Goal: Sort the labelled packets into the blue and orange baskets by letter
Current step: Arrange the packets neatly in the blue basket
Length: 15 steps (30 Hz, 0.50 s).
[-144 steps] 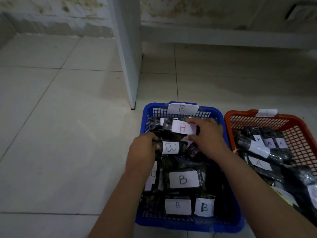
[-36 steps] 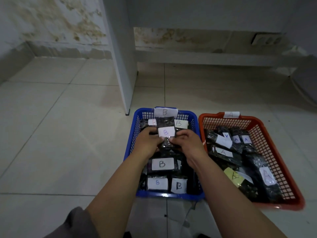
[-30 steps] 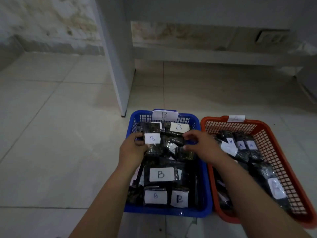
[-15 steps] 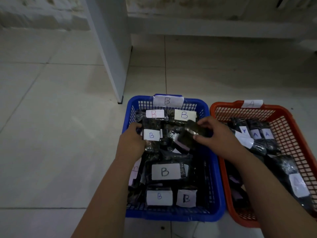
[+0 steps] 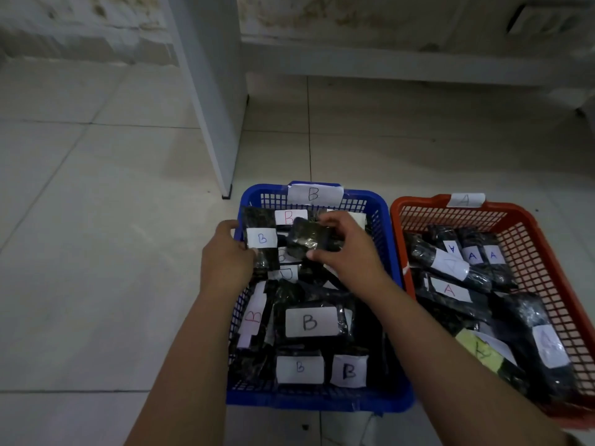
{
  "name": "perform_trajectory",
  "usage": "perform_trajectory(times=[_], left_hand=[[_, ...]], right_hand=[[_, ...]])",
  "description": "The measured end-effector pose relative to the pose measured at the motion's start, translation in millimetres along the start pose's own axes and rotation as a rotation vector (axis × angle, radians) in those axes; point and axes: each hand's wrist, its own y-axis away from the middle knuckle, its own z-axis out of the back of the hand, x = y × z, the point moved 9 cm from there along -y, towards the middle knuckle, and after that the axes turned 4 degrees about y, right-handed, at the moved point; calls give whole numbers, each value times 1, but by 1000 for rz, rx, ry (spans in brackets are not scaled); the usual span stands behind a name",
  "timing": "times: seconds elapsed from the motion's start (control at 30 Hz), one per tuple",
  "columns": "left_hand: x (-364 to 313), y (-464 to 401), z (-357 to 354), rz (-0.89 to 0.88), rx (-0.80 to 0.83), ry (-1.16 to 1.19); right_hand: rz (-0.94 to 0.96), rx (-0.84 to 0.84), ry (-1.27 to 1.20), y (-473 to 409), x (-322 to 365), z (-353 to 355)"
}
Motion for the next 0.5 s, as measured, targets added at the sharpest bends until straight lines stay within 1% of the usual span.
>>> perform_trajectory(times=[0.1, 0.17, 0.3, 0.43, 0.5], left_hand=[[0, -3, 12, -14, -69, 14], [1, -4, 15, -13, -77, 21], [5, -6, 15, 10, -72, 44], [4, -6, 17, 6, -92, 69], [4, -7, 19, 3, -104, 70]], right_hand=[[97, 16, 107, -10, 3, -31], [140, 30, 174, -16, 3, -40], [184, 36, 193, -17, 1, -39], [318, -50, 201, -10, 11, -34], [303, -17, 209, -15, 9, -36]])
